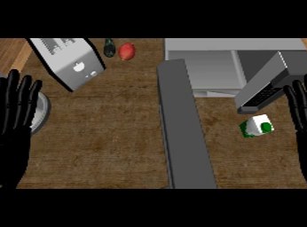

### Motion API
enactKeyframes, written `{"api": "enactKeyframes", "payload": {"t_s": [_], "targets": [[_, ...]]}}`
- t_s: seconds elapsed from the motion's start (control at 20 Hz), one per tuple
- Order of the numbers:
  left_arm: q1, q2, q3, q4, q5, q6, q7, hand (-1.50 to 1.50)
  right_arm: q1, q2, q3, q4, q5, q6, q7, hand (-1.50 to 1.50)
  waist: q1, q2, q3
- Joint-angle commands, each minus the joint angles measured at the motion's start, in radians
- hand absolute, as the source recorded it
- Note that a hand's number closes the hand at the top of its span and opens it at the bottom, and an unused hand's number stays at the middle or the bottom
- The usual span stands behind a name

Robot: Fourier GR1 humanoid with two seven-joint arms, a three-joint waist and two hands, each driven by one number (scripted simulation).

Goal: Pick up the milk, place it into the microwave and close the microwave

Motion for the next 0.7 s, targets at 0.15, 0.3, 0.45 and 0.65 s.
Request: {"api": "enactKeyframes", "payload": {"t_s": [0.15, 0.3, 0.45, 0.65], "targets": [[0.084, -0.055, -0.061, -0.033, -0.061, 0.043, 0.03, -1.5, 0.022, -0.111, -0.208, 0.033, -0.216, 0.153, -0.073, -1.5, -0.004, -0.023, -0.008], [0.102, -0.086, -0.07, 0.065, 0.116, 0.17, 0.042, -1.5, 0.067, -0.13, -0.182, 0.082, -0.28, 0.221, -0.018, -1.5, -0.008, -0.021, -0.01], [0.174, -0.087, -0.11, 0.082, 0.126, 0.185, -0.038, -1.5, 0.151, -0.157, -0.228, 0.097, -0.323, 0.306, -0.076, -1.5, -0.008, -0.023, -0.009], [0.32, -0.088, -0.183, 0.02, 0.138, 0.168, -0.11, -1.5, 0.185, -0.121, -0.25, 0.123, -0.321, 0.335, -0.122, -1.5, -0.003, -0.024, -0.009]]}}
